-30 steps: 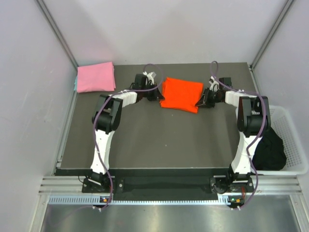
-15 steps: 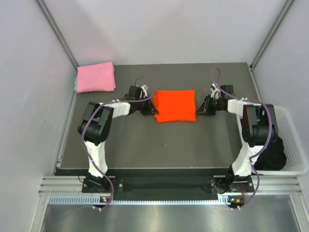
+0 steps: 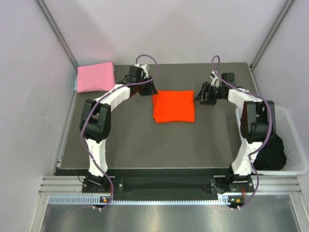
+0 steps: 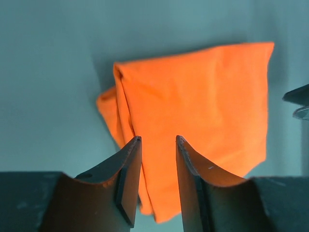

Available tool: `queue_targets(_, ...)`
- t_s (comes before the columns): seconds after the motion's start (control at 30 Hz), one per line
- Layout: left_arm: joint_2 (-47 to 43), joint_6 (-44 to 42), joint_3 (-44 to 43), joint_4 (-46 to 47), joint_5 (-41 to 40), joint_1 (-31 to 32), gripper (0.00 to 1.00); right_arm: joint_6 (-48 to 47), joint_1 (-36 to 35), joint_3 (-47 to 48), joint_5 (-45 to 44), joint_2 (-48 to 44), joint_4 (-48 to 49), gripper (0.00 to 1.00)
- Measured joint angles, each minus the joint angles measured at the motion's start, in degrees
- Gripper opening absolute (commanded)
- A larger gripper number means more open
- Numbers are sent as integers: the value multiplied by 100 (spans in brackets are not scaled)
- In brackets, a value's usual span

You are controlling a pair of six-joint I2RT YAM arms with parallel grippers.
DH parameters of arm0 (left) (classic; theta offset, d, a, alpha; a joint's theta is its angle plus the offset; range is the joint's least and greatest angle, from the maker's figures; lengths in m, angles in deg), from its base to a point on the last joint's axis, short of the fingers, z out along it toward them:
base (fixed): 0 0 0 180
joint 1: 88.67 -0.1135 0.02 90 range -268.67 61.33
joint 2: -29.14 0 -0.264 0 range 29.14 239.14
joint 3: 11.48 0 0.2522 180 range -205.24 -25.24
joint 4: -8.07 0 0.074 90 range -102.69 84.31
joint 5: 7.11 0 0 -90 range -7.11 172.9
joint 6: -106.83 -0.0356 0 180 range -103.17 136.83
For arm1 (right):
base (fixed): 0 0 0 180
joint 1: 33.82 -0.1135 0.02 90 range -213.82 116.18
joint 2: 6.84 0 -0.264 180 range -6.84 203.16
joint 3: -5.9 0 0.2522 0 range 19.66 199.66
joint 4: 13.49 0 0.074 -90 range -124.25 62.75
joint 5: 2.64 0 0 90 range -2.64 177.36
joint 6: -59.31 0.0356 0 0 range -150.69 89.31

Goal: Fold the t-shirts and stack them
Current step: Fold the tshirt

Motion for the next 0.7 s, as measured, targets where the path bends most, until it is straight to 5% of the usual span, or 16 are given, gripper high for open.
queue_targets(0.5,1762,-710,-1762,-380,236,-39,38,-474,9,2111,326,1762,-658,59)
queue_targets(0.7,2063,-549,-1888,-214,431,-138,4,-275,9,2444,415,2155,-514,48)
